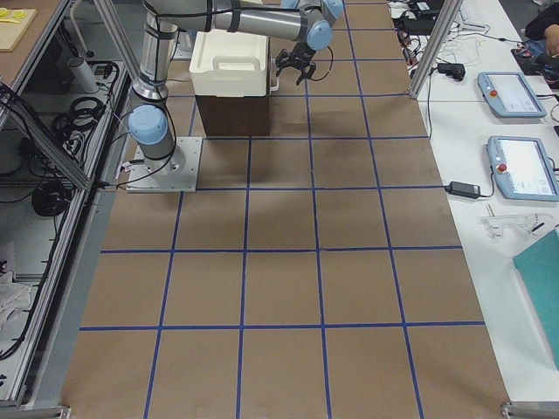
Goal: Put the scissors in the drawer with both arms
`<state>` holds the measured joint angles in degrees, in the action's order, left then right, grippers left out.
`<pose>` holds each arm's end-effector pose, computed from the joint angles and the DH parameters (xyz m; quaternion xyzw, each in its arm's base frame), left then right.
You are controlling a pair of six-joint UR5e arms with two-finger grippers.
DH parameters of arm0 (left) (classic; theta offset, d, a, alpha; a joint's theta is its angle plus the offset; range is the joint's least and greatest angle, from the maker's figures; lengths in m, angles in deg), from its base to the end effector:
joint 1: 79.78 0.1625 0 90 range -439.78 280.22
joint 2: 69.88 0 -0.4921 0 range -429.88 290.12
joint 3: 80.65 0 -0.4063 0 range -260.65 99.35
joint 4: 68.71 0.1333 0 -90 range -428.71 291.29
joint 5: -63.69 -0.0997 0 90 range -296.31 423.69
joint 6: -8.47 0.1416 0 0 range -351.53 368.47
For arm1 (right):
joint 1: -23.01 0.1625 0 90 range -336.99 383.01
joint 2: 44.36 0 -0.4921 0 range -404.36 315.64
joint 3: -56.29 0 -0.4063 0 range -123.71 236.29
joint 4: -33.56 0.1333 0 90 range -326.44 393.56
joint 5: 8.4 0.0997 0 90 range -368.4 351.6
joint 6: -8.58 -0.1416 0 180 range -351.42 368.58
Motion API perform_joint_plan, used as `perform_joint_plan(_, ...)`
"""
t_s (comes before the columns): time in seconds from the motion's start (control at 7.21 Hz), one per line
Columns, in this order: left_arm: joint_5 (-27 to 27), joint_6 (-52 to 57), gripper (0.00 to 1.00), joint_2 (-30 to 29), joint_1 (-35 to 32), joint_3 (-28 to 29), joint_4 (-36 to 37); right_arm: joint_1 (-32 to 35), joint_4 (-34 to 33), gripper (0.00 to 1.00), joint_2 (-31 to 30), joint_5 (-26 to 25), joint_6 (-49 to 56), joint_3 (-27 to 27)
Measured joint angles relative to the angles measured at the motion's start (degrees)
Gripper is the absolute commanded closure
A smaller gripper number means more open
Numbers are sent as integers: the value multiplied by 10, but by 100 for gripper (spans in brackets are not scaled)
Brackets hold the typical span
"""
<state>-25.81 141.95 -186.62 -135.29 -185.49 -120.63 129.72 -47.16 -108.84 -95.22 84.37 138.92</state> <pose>0.2380 -0.5841 0.1849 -0.7599 -0.6493 0.0011 0.0308 0.3139 -0.5546 0.3086 -0.6969 0.6763 0.1929 0.1403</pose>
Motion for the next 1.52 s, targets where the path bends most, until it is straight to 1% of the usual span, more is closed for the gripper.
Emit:
perform_joint_plan(0.14, 4, -1, 10, 0, -2, -3, 0, 0, 1, 4, 0, 0, 2, 1)
perform_joint_plan(0.28, 5, 0, 19, 0, -4, -8, 0, 0, 1, 4, 0, 0, 4, 5)
perform_joint_plan(0.42, 5, 3, 22, 1, -6, -11, 0, 0, -1, 6, 0, 0, 5, 9)
perform_joint_plan(0.55, 5, 6, 31, 2, -6, -12, 1, 0, -3, 9, 1, 0, 6, 12)
perform_joint_plan(0.69, 5, 12, 42, 2, -6, -13, 2, 0, -6, 16, 1, 0, 7, 14)
perform_joint_plan(0.83, 5, 17, 57, 2, -6, -13, 3, 0, -13, 18, 1, 0, 8, 15)
perform_joint_plan(0.97, 5, 19, 76, 2, -6, -13, 4, 0, -25, 18, 1, 0, 9, 15)
perform_joint_plan(1.11, 4, 21, 88, 2, -7, -12, 4, 0, -34, 18, 2, -1, 10, 15)
perform_joint_plan(1.25, 3, 24, 94, 2, -7, -11, 4, -1, -42, 18, 4, -2, 11, 13)
perform_joint_plan(1.39, 3, 28, 97, 2, -7, -10, 5, -3, -50, 17, 8, -2, 11, 8)
perform_joint_plan(1.52, 2, 32, 98, 3, -7, -9, 5, -4, -56, 17, 13, -3, 11, 0)
